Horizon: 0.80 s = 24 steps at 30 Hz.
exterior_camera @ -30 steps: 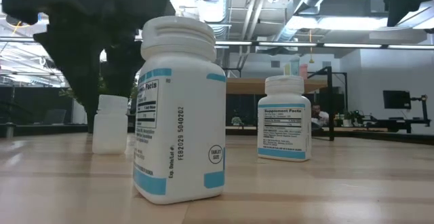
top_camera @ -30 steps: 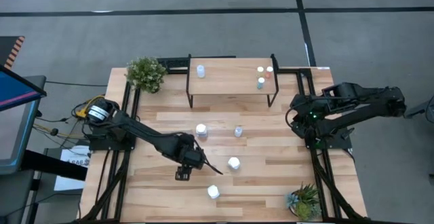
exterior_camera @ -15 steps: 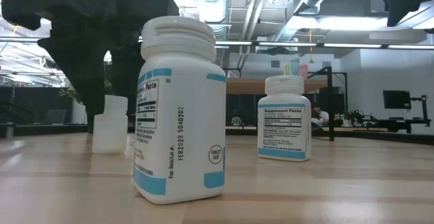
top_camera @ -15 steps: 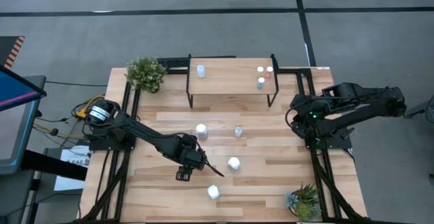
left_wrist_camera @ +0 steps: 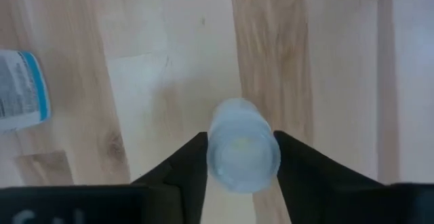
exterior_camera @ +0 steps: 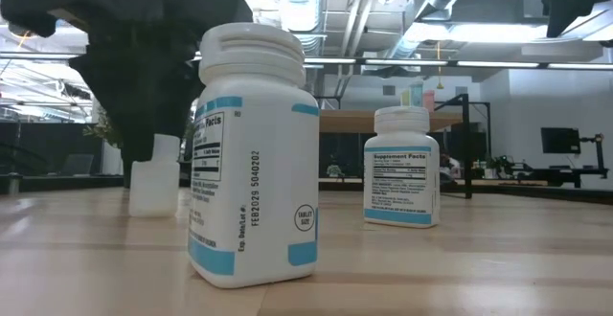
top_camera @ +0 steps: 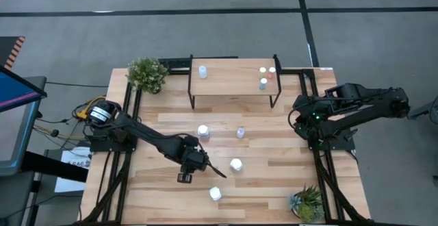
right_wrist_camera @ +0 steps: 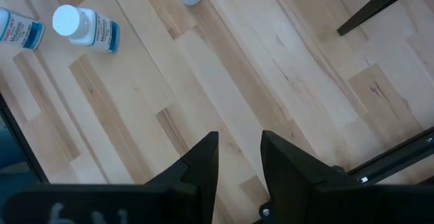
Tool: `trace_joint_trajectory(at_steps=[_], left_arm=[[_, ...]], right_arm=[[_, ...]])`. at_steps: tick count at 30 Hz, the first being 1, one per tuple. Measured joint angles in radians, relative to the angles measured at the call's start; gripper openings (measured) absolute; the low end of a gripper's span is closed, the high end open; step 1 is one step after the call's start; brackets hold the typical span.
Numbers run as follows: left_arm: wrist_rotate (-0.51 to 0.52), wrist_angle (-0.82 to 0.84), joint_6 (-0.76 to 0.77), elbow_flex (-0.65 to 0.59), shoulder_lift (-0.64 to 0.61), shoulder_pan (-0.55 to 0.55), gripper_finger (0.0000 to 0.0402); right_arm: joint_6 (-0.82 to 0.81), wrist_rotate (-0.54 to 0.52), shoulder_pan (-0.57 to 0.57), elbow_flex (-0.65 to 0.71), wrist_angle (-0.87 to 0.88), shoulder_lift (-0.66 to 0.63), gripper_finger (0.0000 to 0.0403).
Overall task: Pick and place medicine bottles onto shelf by color
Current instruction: Put the left transparent pill bottle on the shelf
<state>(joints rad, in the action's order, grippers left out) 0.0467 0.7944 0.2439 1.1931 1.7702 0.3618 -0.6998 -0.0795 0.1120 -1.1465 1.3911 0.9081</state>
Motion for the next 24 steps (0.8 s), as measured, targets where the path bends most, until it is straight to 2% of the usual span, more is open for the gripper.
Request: trace_joint_trajectory(at_steps=[2, 5, 12, 19, 24], left_arm=[[-0.033, 0.0, 0.015, 0.0, -0.003, -0.011, 0.0111], [-0.076, 0.027, 0.022, 0.022, -0.01, -0.032, 0.0106], [-0.151, 0.242, -0.059, 0.243, -0.012, -0.116, 0.0111], [-0.172, 0.418, -0.207, 0.495, -0.013, -0.291, 0.0113], [-0.142, 0.513, -0.257, 0.655, -0.015, -0.467, 0.0109]], right_arm=[[0.0, 0.0, 0.0, 0.0, 0.0, 0.0, 0.0133], [0.0, 0.0, 0.0, 0.0, 0.0, 0.0, 0.0133], [0.0, 0.0, 0.0, 0.0, 0.0, 0.0, 0.0133], [0.0, 0.0, 0.0, 0.0, 0.0, 0.0, 0.0133], [0.0, 0.0, 0.0, 0.0, 0.0, 0.0, 0.0133]])
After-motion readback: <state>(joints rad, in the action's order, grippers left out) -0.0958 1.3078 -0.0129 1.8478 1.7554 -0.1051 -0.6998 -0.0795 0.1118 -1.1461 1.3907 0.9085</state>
